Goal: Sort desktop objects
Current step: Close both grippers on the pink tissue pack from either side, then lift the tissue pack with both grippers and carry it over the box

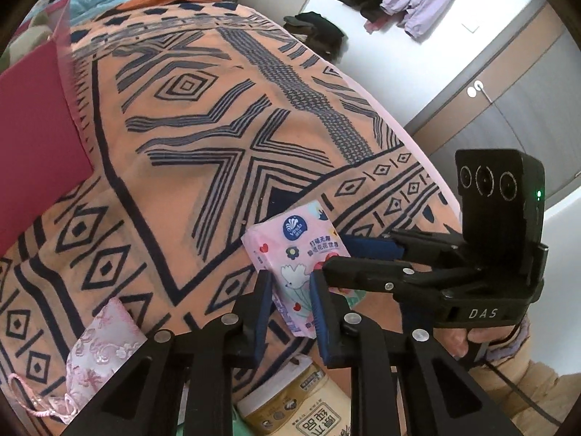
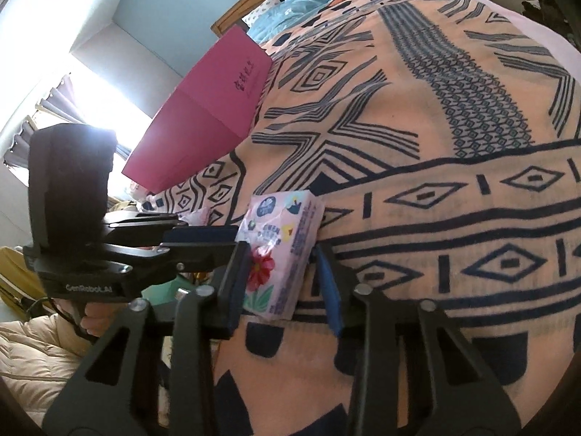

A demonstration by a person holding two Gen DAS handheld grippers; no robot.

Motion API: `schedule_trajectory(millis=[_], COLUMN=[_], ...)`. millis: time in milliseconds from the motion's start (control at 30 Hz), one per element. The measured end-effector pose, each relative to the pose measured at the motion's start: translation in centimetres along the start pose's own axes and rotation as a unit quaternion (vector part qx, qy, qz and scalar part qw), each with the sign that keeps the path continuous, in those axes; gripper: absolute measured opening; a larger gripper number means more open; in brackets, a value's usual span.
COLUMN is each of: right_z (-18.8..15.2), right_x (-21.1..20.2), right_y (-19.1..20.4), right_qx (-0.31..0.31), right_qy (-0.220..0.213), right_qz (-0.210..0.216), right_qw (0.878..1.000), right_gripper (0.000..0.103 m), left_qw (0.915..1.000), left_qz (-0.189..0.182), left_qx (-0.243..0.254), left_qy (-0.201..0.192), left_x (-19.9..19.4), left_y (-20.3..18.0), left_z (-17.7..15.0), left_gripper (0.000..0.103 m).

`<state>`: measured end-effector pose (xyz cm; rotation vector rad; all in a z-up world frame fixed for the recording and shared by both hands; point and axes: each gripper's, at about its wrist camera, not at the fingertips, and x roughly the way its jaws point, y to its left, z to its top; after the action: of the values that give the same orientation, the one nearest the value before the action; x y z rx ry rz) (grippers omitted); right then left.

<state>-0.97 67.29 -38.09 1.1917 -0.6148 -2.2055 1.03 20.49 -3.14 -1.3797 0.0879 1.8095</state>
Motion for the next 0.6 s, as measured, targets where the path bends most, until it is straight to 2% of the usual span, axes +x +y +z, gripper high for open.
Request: schedule_trajectory(millis=[367,600], right_z=[0.3,0.4], right_x=[0.9,1.1], right_y=[-0.1,-0.1], right_qx=[0.011,0.012], right_qy=[-0.004,-0.004], right_qz=[0.001,-0.002], right_qw=[1.0,1.0], right_gripper=[0.034,0.034], left_qw=[0.9999,0.9997], left_qz=[-0.007,-0.013], left_qx=[-0.009,-0.015], left_qy=[0.006,0.011], left_x=[0.1,0.3], left_y=[0.4,0.7], left_z=[0.1,-0.1], left_gripper=[0.021,0.027])
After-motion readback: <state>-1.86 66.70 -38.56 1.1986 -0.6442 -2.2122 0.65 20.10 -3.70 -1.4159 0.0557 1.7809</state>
